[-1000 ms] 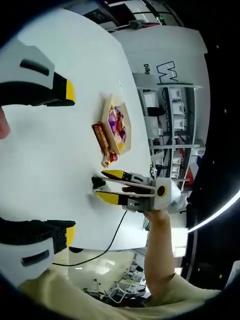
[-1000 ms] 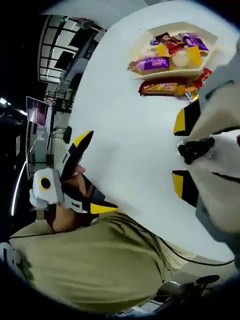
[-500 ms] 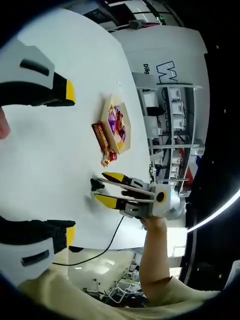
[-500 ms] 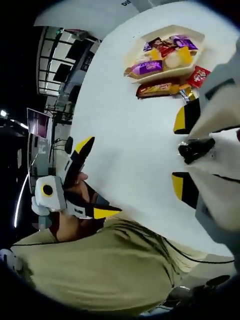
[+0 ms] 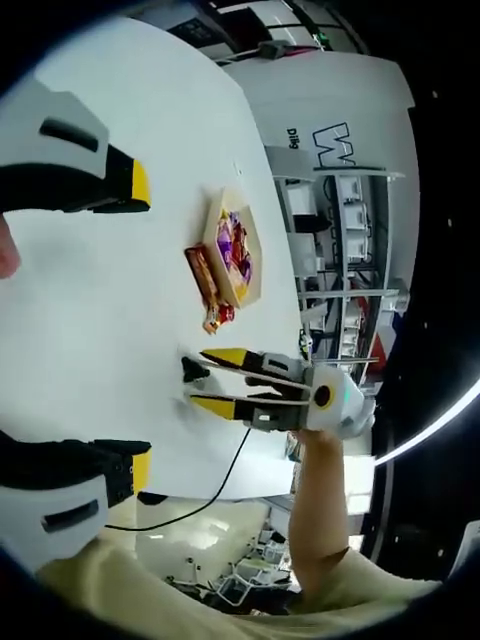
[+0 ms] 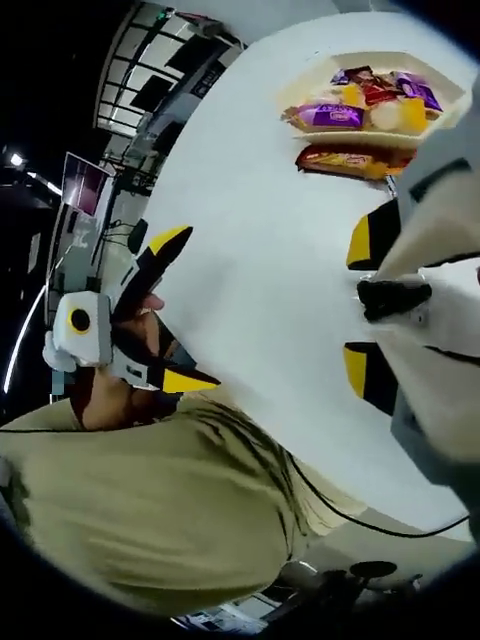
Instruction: Place the target food into the container with the food tongs after gripping and lifting it, then release it inside without dropping or visibly crushing the food.
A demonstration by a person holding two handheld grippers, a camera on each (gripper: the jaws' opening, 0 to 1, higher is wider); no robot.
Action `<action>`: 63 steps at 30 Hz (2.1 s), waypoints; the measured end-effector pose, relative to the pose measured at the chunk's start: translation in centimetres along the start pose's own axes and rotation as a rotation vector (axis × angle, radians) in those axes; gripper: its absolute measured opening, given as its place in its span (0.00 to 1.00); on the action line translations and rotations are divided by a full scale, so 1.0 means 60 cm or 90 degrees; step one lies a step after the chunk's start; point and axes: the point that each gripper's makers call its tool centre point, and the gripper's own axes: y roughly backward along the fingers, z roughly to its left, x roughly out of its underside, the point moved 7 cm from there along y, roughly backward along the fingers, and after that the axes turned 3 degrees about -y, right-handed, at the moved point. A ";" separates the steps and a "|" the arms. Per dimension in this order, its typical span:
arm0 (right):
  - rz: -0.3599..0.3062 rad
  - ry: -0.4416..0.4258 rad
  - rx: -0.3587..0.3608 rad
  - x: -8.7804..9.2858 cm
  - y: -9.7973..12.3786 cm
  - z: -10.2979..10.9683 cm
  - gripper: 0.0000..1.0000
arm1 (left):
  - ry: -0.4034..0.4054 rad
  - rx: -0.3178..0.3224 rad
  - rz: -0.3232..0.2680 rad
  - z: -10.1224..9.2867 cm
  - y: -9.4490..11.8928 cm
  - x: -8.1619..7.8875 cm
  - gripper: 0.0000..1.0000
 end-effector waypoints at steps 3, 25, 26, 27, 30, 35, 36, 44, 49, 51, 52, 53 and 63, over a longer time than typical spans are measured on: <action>-0.006 -0.009 -0.004 0.000 -0.001 -0.001 0.23 | 0.002 -0.001 -0.001 0.001 0.000 0.000 0.92; -0.042 -0.127 0.094 0.009 0.007 -0.004 0.16 | 0.002 -0.001 -0.003 0.001 0.000 -0.001 0.91; -0.043 -0.129 0.089 0.009 0.007 -0.003 0.17 | 0.002 -0.001 -0.004 0.002 0.000 -0.001 0.91; -0.041 -0.123 0.095 0.010 0.008 -0.005 0.17 | 0.002 -0.002 -0.003 0.002 0.001 -0.001 0.91; -0.045 -0.125 0.099 0.009 0.010 -0.007 0.17 | 0.002 -0.002 -0.003 0.002 0.002 -0.001 0.91; -0.049 -0.132 0.095 0.002 0.021 -0.010 0.17 | 0.000 -0.001 -0.004 0.003 0.001 -0.002 0.91; -0.053 -0.134 0.101 0.000 0.023 -0.012 0.17 | -0.001 -0.001 -0.004 0.003 0.001 -0.003 0.91; -0.064 -0.117 0.112 -0.024 0.046 -0.018 0.17 | -0.002 0.002 -0.008 0.003 -0.002 -0.007 0.91; -0.068 -0.106 0.124 -0.035 0.061 -0.025 0.17 | -0.002 0.002 -0.009 0.003 -0.002 -0.007 0.91; -0.068 -0.103 0.127 -0.039 0.066 -0.029 0.17 | -0.003 0.001 -0.009 0.003 -0.001 -0.007 0.91; -0.066 -0.102 0.132 -0.040 0.069 -0.033 0.17 | -0.002 0.001 -0.010 0.003 -0.001 -0.007 0.91; -0.066 -0.102 0.134 -0.040 0.071 -0.036 0.17 | -0.001 0.001 -0.011 0.003 -0.001 -0.007 0.91; -0.072 -0.100 0.159 -0.057 0.110 -0.087 0.17 | 0.000 -0.001 -0.014 0.005 0.000 -0.008 0.91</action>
